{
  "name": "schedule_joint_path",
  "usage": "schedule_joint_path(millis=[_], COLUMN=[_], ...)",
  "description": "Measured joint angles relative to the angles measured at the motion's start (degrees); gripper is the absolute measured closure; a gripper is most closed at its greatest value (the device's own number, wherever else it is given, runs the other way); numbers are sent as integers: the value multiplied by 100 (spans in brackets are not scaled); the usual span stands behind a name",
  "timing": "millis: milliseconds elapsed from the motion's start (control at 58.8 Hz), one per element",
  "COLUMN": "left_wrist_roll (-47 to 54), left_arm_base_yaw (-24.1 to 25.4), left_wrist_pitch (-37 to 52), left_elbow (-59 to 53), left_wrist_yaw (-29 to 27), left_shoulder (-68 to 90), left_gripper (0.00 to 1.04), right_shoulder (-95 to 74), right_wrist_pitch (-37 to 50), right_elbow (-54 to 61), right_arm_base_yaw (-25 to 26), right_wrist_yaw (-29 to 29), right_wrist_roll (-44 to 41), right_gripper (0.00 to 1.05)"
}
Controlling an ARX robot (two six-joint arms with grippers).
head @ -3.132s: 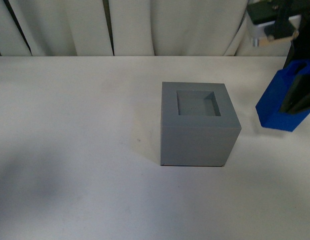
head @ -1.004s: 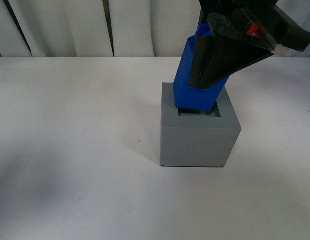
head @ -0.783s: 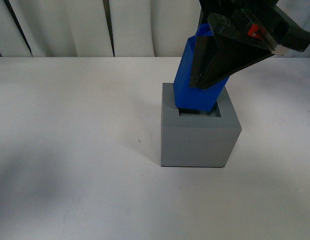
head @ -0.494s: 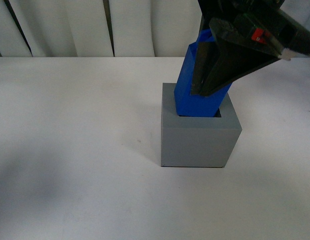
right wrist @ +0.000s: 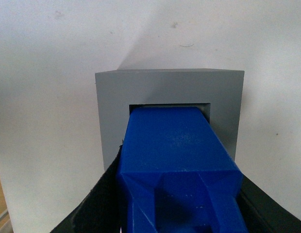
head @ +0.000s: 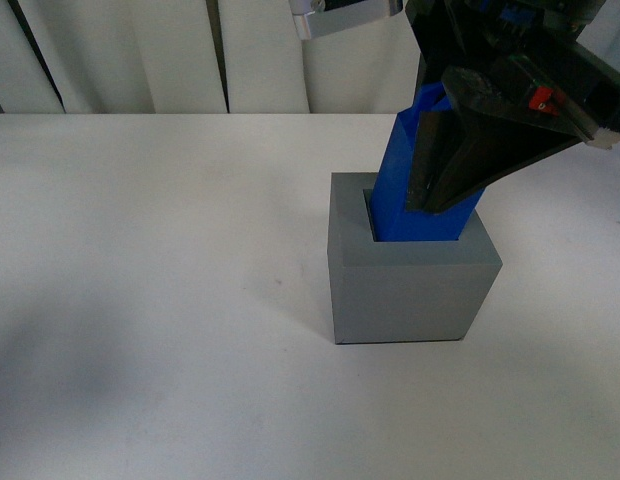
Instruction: Insert blue part into gray base
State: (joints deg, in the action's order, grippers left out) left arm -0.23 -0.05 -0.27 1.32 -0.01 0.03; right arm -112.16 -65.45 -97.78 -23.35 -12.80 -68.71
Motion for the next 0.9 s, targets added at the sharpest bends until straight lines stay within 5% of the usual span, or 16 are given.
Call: schedule_joint_path(millis=[136,494,902], left_wrist_roll=[2,0,0], left_arm_base_yaw=[0,0,0], left_wrist_pitch=[0,0,0], left_elbow=[0,0,0], left_wrist_yaw=[0,0,0], left_shoulder=[0,0,0], left_gripper=[6,6,6], right_shoulder=[2,63,1228], right_wrist_pitch=[72,199,511], right_elbow=[48,122,837], right_arm_base_yaw=[0,111,706], right_wrist_yaw=[-11,-197,-855], right_wrist_roll=[-2,22,-11], right_gripper=[58,6,7])
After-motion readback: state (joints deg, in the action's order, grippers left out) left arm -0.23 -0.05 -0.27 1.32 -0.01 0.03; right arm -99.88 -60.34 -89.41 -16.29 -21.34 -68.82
